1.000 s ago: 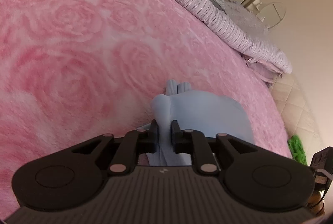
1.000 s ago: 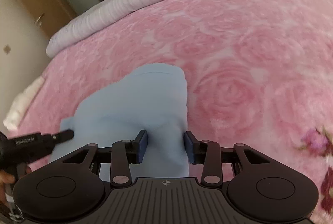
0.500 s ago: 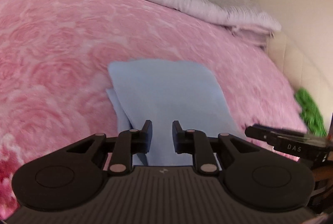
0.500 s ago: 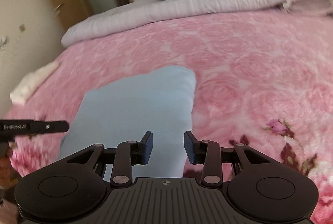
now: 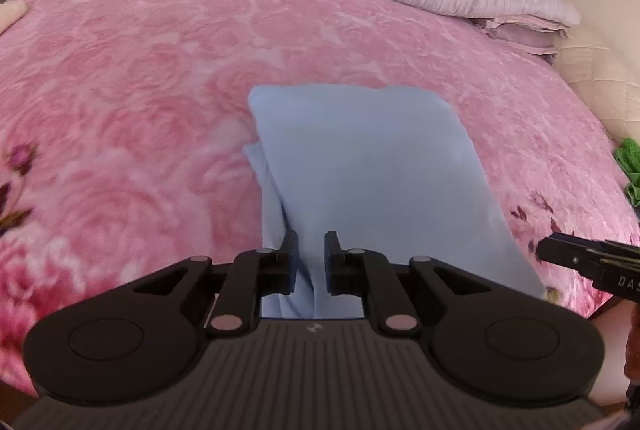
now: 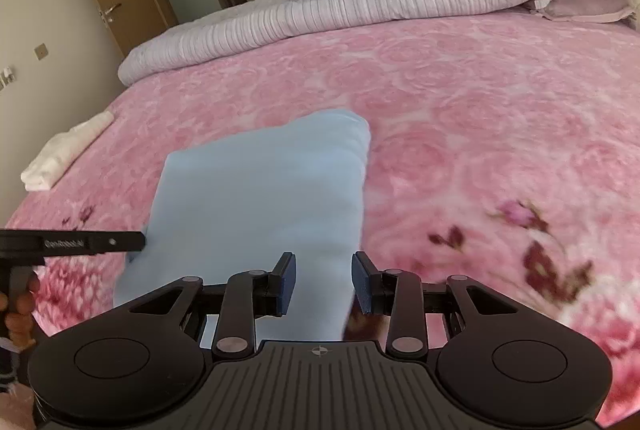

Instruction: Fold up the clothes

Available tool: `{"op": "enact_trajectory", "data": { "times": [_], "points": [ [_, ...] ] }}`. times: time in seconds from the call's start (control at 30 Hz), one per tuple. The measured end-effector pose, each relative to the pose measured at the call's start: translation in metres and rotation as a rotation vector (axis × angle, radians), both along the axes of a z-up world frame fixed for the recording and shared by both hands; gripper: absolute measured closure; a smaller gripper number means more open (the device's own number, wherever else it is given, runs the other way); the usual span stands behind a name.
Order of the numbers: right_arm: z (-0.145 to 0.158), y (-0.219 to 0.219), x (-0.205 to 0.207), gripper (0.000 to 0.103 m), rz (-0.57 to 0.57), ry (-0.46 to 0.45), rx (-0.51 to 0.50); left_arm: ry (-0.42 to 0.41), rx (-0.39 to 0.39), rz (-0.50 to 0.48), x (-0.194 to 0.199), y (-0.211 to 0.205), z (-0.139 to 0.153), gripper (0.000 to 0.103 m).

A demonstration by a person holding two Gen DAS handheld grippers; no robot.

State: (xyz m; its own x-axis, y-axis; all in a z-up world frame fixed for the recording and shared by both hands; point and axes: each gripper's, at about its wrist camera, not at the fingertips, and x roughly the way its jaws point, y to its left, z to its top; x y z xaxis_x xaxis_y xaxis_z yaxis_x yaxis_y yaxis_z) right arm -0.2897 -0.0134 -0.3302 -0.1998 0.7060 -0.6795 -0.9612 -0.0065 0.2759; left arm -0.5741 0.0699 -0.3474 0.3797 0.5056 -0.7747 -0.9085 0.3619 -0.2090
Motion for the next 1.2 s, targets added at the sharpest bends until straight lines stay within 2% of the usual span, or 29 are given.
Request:
{"op": "enact_trajectory", "data": {
  "times": [0.2,0.47,0.63,0.7,0.87,0.93,1.07,1.2],
  "points": [
    [-0.006,-0.013,-0.007,0.067,-0.004,0.004,-0.023,0.030,-0.002,0.008,0.006,-0.017,0.009,0.094],
    [-0.007,-0.017,-0.016,0.067,0.002,-0.017,-0.023,0.013,0.017,-0.028,0.015,-0.023,0.015,0.093],
    [-0.020,-0.012,-0.021,0.067,0.013,-0.045,-0.057,0.068,0.020,-0.063,0.027,-0.024,-0.015,0.092],
    [-0.028,-0.008,-0.025,0.067,0.025,-0.074,-0.077,0.080,0.046,-0.070,0.029,-0.026,-0.022,0.092],
    [-0.024,-0.008,-0.026,0.067,0.028,-0.094,-0.096,0.071,0.042,-0.045,0.025,-0.032,-0.006,0.090],
    [-0.015,-0.013,-0.026,0.067,0.016,-0.105,-0.085,0.061,0.038,-0.020,0.020,-0.037,0.004,0.081],
    [-0.004,-0.024,-0.028,0.066,-0.041,-0.154,-0.095,0.102,0.049,0.030,0.014,-0.053,0.018,0.076],
    [0.002,-0.037,-0.024,0.062,-0.108,-0.118,-0.121,0.139,0.049,0.062,0.010,-0.070,0.027,0.074]
  ]
}}
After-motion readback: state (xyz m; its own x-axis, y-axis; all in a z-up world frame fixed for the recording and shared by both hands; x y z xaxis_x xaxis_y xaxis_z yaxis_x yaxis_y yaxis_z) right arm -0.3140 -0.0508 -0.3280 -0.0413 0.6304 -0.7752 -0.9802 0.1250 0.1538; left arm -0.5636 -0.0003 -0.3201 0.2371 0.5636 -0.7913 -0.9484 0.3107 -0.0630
